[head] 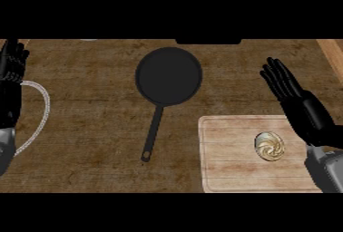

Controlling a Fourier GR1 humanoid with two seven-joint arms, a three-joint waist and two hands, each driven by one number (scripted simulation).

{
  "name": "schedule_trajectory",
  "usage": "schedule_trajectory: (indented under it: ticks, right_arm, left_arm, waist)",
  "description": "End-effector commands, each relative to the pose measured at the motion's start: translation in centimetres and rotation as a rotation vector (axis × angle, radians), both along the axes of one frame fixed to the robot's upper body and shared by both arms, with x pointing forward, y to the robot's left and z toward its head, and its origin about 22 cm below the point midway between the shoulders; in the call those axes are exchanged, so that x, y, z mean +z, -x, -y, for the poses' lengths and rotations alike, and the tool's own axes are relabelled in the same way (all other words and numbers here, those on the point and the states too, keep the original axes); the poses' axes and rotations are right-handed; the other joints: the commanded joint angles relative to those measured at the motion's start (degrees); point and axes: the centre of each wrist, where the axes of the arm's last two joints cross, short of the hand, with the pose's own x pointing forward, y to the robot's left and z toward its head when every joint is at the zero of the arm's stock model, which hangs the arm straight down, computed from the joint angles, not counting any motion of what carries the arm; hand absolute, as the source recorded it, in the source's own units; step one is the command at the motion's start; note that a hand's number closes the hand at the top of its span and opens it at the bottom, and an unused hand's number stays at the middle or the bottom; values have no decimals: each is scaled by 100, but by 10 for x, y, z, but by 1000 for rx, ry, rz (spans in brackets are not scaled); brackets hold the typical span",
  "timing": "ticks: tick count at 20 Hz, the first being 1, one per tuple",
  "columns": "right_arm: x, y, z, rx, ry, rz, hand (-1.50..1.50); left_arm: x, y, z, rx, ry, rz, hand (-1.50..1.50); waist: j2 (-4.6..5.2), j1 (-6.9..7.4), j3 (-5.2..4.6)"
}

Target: Pick the cupcake from the cutting board and place it in the pan

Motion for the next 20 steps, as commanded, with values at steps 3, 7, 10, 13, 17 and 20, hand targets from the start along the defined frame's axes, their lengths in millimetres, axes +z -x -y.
schedule_trajectory:
  ticks: [3, 7, 10, 13, 17, 20]
  right_arm:
    - [-14, 8, 31, -533, -186, 79, -150]
    - [-54, 50, 120, -997, 173, -79, -150]
    - [-95, 75, 94, -1430, -349, -193, -150]
    - [-131, 119, 67, -1606, -295, -309, -150]
    - [-150, 186, 43, -1617, -1, -397, -150]
    - [-128, 203, 24, -1606, 40, -404, -150]
  left_arm:
    - [-52, 27, -11, 57, -4, -244, 0]
    - [-92, 52, -13, 93, 32, -432, 0]
    - [-115, 74, -12, 124, 82, -532, 0]
    - [-127, 86, 5, 83, 73, -565, 0]
    - [-124, 87, 19, 31, 62, -557, 0]
    - [-106, 84, 22, -7, 50, -555, 0]
  waist:
    - [-226, -235, 61]
    - [39, -676, -70]
    - [-286, -926, 77]
    - [-285, -611, 42]
    - [-227, -310, 15]
    - [-208, -75, 23]
